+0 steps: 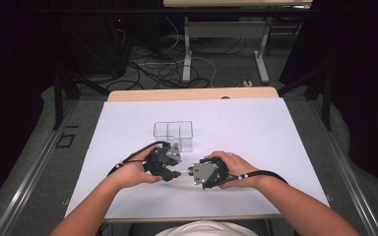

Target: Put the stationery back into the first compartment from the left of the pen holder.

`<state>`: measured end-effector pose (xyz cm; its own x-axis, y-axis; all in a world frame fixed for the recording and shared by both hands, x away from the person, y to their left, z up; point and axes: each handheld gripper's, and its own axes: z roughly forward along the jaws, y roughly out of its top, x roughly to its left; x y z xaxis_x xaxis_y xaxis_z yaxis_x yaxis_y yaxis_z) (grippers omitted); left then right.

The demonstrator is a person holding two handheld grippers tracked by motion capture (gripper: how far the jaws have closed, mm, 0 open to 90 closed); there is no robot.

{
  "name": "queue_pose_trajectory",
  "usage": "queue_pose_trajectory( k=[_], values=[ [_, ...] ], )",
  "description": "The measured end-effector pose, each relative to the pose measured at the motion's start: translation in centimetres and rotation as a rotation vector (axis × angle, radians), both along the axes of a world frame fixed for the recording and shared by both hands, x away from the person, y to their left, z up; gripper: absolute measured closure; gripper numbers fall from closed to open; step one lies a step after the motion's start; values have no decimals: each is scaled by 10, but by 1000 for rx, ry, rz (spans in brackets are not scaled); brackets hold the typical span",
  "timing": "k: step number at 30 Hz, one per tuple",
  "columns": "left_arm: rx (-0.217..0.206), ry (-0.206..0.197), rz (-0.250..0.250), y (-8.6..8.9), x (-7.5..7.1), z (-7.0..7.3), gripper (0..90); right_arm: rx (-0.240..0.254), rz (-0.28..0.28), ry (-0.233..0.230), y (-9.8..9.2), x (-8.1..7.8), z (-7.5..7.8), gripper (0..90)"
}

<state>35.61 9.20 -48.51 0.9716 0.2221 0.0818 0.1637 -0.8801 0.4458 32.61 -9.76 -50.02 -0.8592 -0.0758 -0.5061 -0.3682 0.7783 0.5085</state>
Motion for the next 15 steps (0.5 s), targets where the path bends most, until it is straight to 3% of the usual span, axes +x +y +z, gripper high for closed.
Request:
queue_pose_trajectory(
  k=[7,15],
  values=[
    [13,5,-40,-9,-2,-2,622,13,-3,-1,1,1,0,805],
    [27,2,-59,-14,-4,-5,732,5,5,-3,4,0,0,805]
  ],
)
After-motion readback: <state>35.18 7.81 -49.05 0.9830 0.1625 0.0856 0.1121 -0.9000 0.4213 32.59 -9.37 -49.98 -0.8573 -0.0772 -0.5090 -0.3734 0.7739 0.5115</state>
